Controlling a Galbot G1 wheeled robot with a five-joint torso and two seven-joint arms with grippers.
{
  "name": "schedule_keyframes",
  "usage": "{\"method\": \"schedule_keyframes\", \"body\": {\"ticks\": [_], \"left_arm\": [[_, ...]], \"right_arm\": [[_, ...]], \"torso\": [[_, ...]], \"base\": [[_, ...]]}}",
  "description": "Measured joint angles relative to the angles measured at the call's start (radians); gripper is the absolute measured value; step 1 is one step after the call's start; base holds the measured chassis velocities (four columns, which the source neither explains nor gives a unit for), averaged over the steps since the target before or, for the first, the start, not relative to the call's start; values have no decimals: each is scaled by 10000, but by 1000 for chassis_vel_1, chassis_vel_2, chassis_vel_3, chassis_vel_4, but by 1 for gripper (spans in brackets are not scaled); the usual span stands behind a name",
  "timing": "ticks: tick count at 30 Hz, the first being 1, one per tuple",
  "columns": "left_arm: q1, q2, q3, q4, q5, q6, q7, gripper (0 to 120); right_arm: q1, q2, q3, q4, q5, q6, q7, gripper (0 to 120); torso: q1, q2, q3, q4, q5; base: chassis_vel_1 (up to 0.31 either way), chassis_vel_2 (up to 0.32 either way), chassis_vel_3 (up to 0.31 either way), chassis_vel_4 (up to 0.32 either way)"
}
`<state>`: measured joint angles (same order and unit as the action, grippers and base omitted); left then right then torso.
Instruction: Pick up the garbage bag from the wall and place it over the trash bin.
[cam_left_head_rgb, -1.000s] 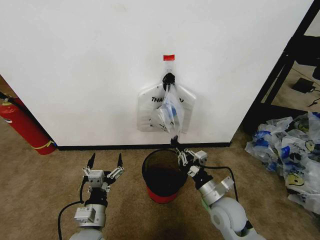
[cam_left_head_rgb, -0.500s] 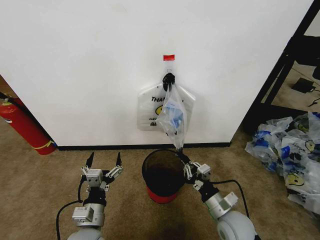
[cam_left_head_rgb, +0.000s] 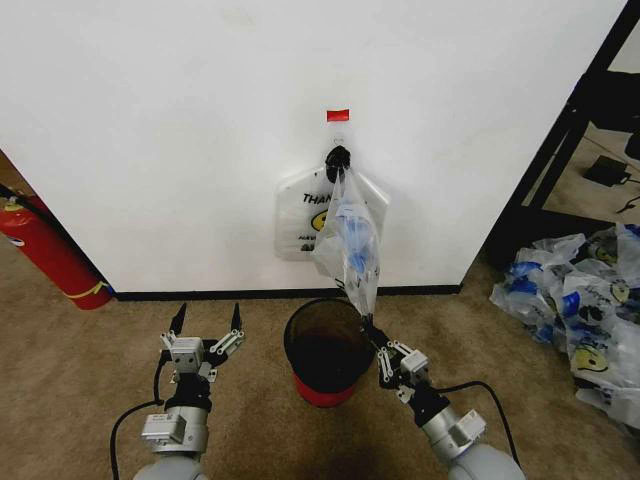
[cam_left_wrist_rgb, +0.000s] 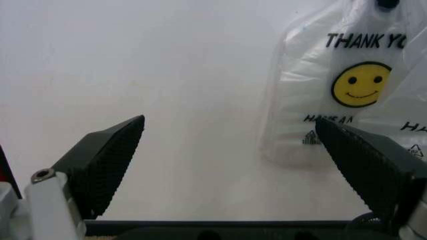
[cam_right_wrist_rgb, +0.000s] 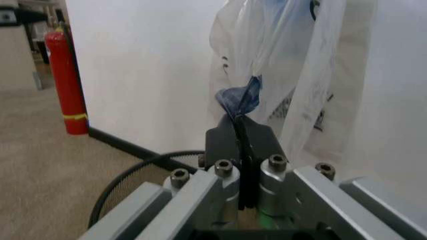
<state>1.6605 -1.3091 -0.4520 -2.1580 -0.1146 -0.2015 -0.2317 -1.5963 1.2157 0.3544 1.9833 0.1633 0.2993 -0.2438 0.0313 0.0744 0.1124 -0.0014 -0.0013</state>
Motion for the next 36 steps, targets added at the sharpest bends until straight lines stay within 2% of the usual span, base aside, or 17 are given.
{"method": "schedule_keyframes", "body": {"ticks": [7,16,21,23,25,26,27,28,29,32,34,35,36], "left_arm": [[8,-3,11,0,0,-4,0,100],[-55,63,53,33,1,22,-17,100],[-227,510,288,-370,-310,423,-82,100],[-423,1075,460,-879,-873,975,-166,100],[-920,2120,601,-1591,-1974,1883,-356,100],[-1355,2907,643,-1977,-2820,2445,-521,100],[-1703,3428,658,-2213,-3421,2826,-653,100],[-1703,3428,658,-2213,-3421,2826,-653,100],[-2242,4184,662,-2502,-4425,3354,-861,100],[-3149,5739,607,-2905,-6279,4230,-1134,100],[-3587,6707,600,-3057,-7086,4638,-1198,100],[-3587,6707,600,-3057,-7086,4638,-1198,100],[-3921,7110,719,-3082,-7417,4842,-1212,100]], "right_arm": [[-184,199,-70,-205,-184,208,7,0],[293,399,-77,-262,-52,130,138,0],[610,356,-72,-149,152,-29,243,0],[695,283,-56,-144,160,-54,279,0],[870,200,-60,-145,160,-87,372,0],[995,163,-98,-148,173,-121,433,0],[1079,142,-136,-150,188,-149,471,0],[1079,142,-136,-150,188,-149,471,0],[1203,131,-191,-154,225,-186,542,0],[1585,111,-460,-235,341,-278,698,0],[1883,68,-771,-314,386,-361,745,0],[1883,68,-771,-314,386,-361,745,0],[1968,65,-889,-326,382,-396,755,0]], "torso": [[1,0,0,-1,2],[1,0,0,1,1],[1,0,1,1,0],[1,0,1,2,-2],[1,0,1,0,2],[1,0,1,-1,0],[1,0,1,-3,1],[1,0,1,-3,1],[1,0,2,-2,0],[2,0,2,-7,0],[1,0,2,6,2],[1,0,2,6,2],[1,0,2,9,4]], "base": [[0,0,0,0],[0,0,0,0],[0,0,0,0],[0,0,0,0],[0,0,0,0],[0,0,0,0],[0,0,0,0],[0,0,0,0],[0,0,0,0],[0,0,0,0],[0,0,0,0],[0,0,0,0],[0,0,0,0]]}}
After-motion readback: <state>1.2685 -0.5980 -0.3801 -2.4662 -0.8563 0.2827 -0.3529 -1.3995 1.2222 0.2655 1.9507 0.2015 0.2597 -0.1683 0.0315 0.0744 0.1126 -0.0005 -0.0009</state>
